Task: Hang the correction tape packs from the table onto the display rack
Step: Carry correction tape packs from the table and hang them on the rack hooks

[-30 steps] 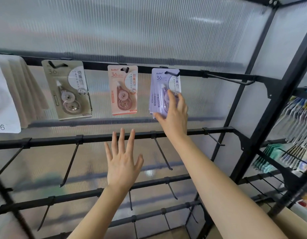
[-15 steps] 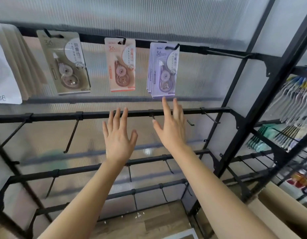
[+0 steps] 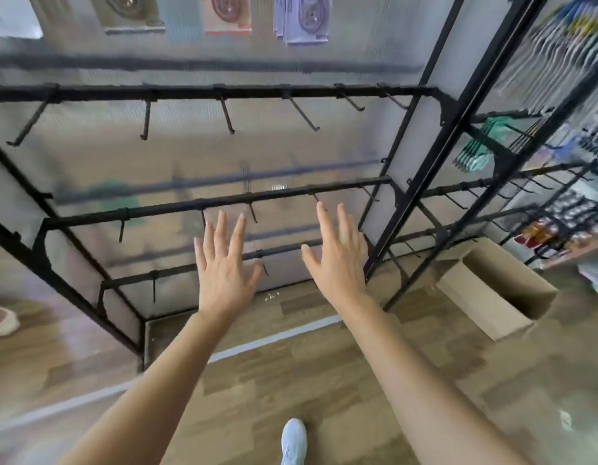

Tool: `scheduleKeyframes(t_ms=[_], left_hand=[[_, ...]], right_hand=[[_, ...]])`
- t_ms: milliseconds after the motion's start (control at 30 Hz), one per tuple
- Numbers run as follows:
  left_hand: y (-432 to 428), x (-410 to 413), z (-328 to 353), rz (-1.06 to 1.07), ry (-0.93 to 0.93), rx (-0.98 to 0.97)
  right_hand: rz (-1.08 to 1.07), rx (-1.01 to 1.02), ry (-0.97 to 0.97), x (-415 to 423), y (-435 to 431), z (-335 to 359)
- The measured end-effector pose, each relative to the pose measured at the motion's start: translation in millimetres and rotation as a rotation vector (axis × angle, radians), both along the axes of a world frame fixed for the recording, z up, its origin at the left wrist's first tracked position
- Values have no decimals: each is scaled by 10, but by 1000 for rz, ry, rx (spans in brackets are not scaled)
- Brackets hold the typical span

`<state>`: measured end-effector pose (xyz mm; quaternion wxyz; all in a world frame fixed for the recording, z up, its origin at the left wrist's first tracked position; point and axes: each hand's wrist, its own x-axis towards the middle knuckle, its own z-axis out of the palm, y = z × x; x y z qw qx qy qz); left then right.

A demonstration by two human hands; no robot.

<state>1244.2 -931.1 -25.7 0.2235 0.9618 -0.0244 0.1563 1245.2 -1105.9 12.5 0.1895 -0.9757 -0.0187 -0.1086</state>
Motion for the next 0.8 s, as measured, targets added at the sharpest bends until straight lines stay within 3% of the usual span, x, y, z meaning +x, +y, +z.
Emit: scheduleKeyframes(t_ms=[167,800], left_hand=[[-3,-750,-266,-2,148,17],[-535,-4129,-1128,181,377,-46]], right_hand=[[-6,8,113,-720,-35,-331],[216,-74,436,-3818,-485,-1287]])
